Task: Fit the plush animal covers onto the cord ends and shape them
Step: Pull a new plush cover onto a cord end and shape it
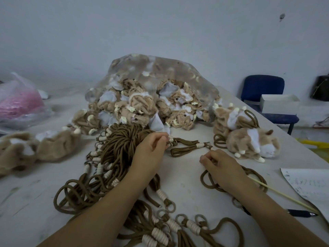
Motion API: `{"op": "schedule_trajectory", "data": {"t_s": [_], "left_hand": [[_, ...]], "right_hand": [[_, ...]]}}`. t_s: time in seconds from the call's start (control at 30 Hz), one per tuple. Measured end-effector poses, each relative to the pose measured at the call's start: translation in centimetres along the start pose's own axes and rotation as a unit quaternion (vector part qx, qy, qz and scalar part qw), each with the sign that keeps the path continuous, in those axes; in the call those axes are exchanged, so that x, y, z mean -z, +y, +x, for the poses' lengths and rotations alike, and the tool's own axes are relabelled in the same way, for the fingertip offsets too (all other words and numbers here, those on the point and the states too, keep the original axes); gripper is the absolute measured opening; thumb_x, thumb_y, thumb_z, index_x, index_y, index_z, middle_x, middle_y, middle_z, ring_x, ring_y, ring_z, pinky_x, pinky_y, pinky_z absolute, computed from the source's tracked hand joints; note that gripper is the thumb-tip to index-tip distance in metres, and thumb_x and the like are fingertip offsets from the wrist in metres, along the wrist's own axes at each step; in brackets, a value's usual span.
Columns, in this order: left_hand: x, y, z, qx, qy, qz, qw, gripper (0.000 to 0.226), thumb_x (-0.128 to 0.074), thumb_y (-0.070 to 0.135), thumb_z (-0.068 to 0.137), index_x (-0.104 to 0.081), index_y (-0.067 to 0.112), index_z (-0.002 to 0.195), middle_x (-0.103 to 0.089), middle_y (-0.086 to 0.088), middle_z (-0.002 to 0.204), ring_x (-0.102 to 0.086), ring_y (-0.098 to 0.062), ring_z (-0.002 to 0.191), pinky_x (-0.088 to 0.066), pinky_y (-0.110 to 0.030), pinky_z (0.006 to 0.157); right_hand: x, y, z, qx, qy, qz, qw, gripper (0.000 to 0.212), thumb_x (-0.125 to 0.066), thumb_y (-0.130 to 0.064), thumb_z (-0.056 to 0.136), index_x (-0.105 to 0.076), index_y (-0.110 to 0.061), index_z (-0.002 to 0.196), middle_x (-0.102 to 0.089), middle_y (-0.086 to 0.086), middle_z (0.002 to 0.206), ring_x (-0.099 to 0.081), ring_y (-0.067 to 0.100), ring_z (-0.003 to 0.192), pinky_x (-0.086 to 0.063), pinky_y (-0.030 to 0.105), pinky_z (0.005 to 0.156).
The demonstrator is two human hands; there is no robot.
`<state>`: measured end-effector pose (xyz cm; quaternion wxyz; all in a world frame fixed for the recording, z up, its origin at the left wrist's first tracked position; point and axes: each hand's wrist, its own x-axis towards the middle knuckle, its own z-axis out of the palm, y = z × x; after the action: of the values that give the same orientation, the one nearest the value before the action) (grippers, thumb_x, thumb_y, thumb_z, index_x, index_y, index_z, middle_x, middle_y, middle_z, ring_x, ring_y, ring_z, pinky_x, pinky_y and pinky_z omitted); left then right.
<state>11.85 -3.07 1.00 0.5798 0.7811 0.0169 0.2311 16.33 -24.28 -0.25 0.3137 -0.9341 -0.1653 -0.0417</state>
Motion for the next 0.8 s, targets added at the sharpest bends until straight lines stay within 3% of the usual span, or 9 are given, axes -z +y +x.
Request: {"op": "schedule_trajectory", "data": {"t_s": [0.1,0.23,0.27,0.37,0.47,0.57,0.67,0.73,0.8], "left_hand": [[-0.3,-0.1,0.3,-0.014,-0.007,0.072,0.997,0.021,-0.048,0.023,0.100,-0.061,0.038,0.096,-0.060,0.017,0.106,-0.055,0.014,0.093,-0.044,-0.006,0.072],[-0.5,0.1,2.3,-0.068,-0.036,0.170,0.982,0.023,-0.048,0.022,0.100,-0.064,0.019,0.116,-0.054,0.006,0.124,-0.048,0.023,0.095,-0.035,0.003,0.078],[-0.4,0.2,3.2,-0.079,-0.047,0.198,0.976,0.026,-0.047,0.023,0.100,-0.062,0.017,0.120,-0.049,0.002,0.134,-0.047,0.019,0.106,-0.033,0.001,0.087],[-0.3,0.6,7.0,-0.069,-0.044,0.327,0.941,0.034,-0.045,0.025,0.100,-0.058,0.016,0.129,-0.025,-0.012,0.156,-0.017,-0.023,0.146,-0.018,-0.035,0.117],[-0.4,0.5,10.8,-0.016,-0.057,0.445,0.894,0.035,-0.046,0.027,0.099,-0.058,0.010,0.127,-0.003,-0.020,0.161,-0.007,-0.039,0.146,-0.017,-0.046,0.116],[-0.4,-0.4,13.4,0.047,-0.069,0.495,0.865,0.035,-0.046,0.019,0.099,-0.054,0.001,0.127,0.011,-0.024,0.160,-0.018,-0.039,0.144,-0.029,-0.042,0.110],[-0.3,-1.3,14.8,0.069,-0.018,0.474,0.878,0.032,-0.039,0.014,0.102,-0.057,0.001,0.125,-0.026,-0.021,0.154,-0.037,-0.030,0.134,-0.030,-0.038,0.108],[-0.1,-1.1,14.8,0.033,-0.012,0.472,0.881,0.033,-0.032,0.010,0.102,-0.061,0.006,0.115,-0.058,-0.012,0.127,-0.048,-0.028,0.121,-0.025,-0.037,0.109],[0.3,-0.7,14.8,0.002,0.011,0.435,0.901,0.032,-0.029,0.005,0.101,-0.061,0.006,0.108,-0.063,-0.011,0.112,-0.053,-0.026,0.109,-0.029,-0.032,0.101]], "right_hand": [[0.0,0.0,-0.1,0.002,0.002,-0.001,1.000,0.022,-0.046,-0.041,0.097,-0.061,-0.026,0.089,-0.049,-0.013,0.089,-0.049,-0.001,0.079,-0.031,0.014,0.060],[0.0,0.0,-0.2,0.004,0.001,0.003,1.000,0.022,-0.047,-0.041,0.097,-0.061,-0.027,0.088,-0.049,-0.013,0.089,-0.050,0.000,0.077,-0.031,0.015,0.059],[0.0,0.0,-0.2,0.004,0.002,0.006,1.000,0.022,-0.047,-0.041,0.096,-0.061,-0.027,0.087,-0.049,-0.013,0.088,-0.051,0.000,0.076,-0.031,0.016,0.058],[0.0,-0.1,-0.2,0.004,0.003,0.006,1.000,0.022,-0.047,-0.041,0.096,-0.061,-0.027,0.086,-0.050,-0.012,0.088,-0.051,0.001,0.075,-0.031,0.016,0.058],[0.0,-0.1,-0.2,0.001,0.003,0.007,1.000,0.022,-0.047,-0.042,0.096,-0.061,-0.027,0.087,-0.050,-0.013,0.089,-0.051,0.001,0.075,-0.032,0.016,0.059],[0.1,-0.2,-0.3,0.004,0.001,0.006,1.000,0.022,-0.047,-0.041,0.096,-0.061,-0.027,0.087,-0.051,-0.012,0.090,-0.051,0.000,0.076,-0.033,0.016,0.060],[0.2,-0.2,-0.5,0.009,-0.004,0.009,1.000,0.023,-0.047,-0.041,0.096,-0.062,-0.027,0.086,-0.053,-0.011,0.090,-0.052,0.001,0.074,-0.034,0.017,0.060],[0.2,-0.1,-0.5,0.012,-0.003,0.009,1.000,0.025,-0.047,-0.042,0.096,-0.062,-0.025,0.085,-0.054,-0.010,0.088,-0.053,0.002,0.073,-0.035,0.018,0.060],[0.1,-0.1,-0.5,0.016,0.000,0.009,1.000,0.026,-0.047,-0.041,0.096,-0.063,-0.024,0.085,-0.055,-0.009,0.086,-0.053,0.003,0.074,-0.037,0.017,0.061]]}}
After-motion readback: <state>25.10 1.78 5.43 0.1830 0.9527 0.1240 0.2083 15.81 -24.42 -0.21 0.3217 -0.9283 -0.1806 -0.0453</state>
